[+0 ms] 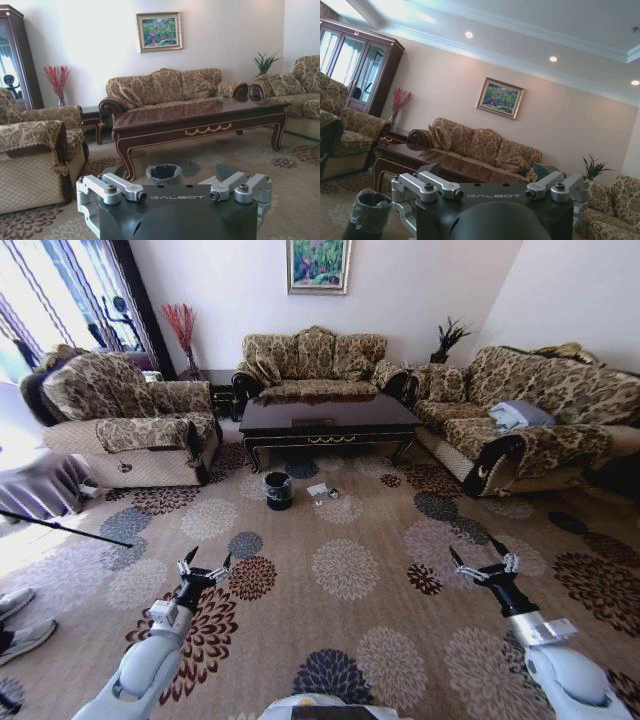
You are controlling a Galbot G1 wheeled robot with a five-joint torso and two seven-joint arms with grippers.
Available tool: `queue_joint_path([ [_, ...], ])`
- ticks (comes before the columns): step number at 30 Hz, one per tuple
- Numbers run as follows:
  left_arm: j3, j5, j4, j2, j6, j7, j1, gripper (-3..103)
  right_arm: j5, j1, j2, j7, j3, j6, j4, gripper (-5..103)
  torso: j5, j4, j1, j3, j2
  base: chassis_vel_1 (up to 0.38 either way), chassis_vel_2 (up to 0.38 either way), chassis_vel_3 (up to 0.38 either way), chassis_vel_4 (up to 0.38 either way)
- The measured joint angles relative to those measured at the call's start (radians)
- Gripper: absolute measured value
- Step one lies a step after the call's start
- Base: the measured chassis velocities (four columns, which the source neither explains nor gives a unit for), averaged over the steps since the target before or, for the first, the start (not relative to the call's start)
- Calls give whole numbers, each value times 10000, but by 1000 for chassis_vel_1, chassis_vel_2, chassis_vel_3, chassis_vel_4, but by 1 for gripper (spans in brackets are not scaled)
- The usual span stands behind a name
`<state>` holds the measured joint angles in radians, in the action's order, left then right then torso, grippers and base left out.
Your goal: Move to the front of the table and pick up the trash from the floor, then place it into the trash bin.
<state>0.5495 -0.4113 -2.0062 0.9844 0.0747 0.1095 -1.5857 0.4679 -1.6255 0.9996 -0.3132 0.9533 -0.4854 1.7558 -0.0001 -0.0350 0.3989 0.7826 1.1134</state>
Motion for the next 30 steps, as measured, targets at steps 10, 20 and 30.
queue_joint_path([
  [10, -26, -70, 9, 55, -92, -25, 56, 100, 6, -114, 161, 122, 38, 87, 187, 100, 0, 0, -227, -281, -508, 0, 0, 0, 0],
  [20, 20, 347, -467, 286, -438, 105, -37, 100, 246, -470, 430, 20, 194, -115, 322, 100, 2, -2, -483, -602, -1083, 0, 0, 0, 0],
  [30, -19, 785, -578, 597, -710, 99, -256, 100, 262, -427, 465, -36, 93, -112, 480, 100, 0, 0, -695, -874, -1569, 0, 0, 0, 0],
])
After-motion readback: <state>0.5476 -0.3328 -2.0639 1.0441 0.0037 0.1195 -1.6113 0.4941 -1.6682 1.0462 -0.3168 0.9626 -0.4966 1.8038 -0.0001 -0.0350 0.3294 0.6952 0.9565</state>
